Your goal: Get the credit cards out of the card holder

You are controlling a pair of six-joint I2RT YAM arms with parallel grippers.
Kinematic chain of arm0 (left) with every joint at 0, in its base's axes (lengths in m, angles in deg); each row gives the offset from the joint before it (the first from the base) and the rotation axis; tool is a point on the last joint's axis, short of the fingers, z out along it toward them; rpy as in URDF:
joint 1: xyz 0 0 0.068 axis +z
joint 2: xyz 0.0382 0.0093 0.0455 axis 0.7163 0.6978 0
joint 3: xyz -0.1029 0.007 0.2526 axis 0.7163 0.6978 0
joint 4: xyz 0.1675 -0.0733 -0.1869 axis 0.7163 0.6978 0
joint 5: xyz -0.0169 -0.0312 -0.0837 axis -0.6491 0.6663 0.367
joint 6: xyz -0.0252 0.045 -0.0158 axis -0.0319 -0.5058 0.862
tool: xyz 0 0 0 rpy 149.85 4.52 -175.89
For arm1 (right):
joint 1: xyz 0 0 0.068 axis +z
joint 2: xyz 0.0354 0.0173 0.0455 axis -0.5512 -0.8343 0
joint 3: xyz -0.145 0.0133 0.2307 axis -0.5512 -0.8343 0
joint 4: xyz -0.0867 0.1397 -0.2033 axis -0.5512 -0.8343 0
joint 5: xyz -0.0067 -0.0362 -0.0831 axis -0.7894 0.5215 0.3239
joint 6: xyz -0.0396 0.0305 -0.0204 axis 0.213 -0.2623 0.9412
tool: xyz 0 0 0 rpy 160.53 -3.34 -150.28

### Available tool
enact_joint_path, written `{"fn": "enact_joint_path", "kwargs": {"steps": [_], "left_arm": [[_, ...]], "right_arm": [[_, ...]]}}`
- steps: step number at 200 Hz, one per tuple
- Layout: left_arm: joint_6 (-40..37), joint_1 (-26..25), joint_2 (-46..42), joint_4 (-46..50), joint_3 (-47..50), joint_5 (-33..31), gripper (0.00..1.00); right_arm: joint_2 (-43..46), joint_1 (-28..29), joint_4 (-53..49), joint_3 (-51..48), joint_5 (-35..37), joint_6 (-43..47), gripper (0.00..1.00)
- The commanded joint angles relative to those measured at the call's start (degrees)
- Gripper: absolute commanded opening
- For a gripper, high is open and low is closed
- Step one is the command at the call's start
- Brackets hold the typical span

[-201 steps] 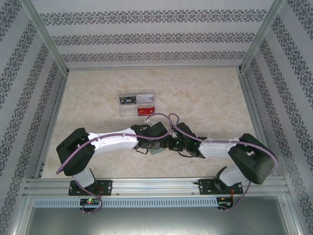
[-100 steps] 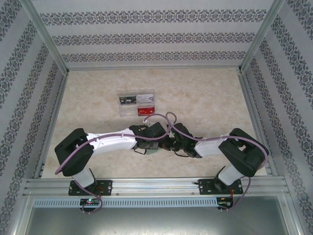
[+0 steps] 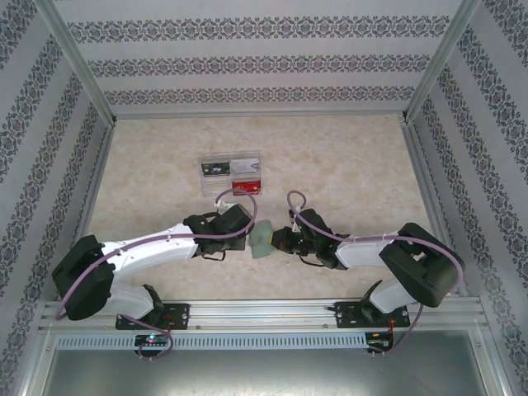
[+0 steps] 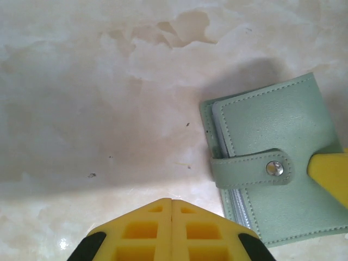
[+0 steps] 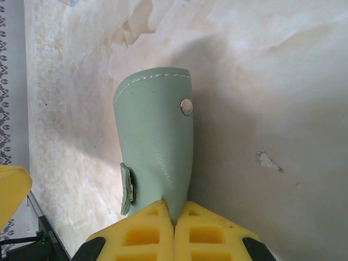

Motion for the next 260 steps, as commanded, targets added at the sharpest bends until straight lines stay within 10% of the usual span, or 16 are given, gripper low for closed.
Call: {"fn": "enact_joint_path", "kwargs": {"steps": [1, 43, 118, 188, 260], "left_arm": [[-1.33, 0.36, -0.27, -2.61, 0.00, 1.66, 0.05], [-2.54, 0.06, 3.90, -11.32, -0.49, 8.71, 0.37], [-4.11, -1.08, 12.08, -12.94, -4.52, 11.65, 0.48], [-4.32, -2.19, 17.42, -4.11, -8.16, 3.22, 0.46], [-3.53, -2.28, 19.18, 1.82, -9.10, -3.11, 0.12]], "right_arm": [[0.98, 0.46, -1.88, -0.69, 2.06, 1.08, 0.00], [1.92, 3.34, -1.63, 0.59, 3.22, 2.33, 0.00], [1.97, 3.91, -1.66, 0.54, 3.72, 2.03, 0.00], [2.16, 3.94, -1.54, 0.55, 3.76, 1.86, 0.00], [3.65, 3.88, -2.67, 0.36, 4.23, 1.90, 0.00]]}}
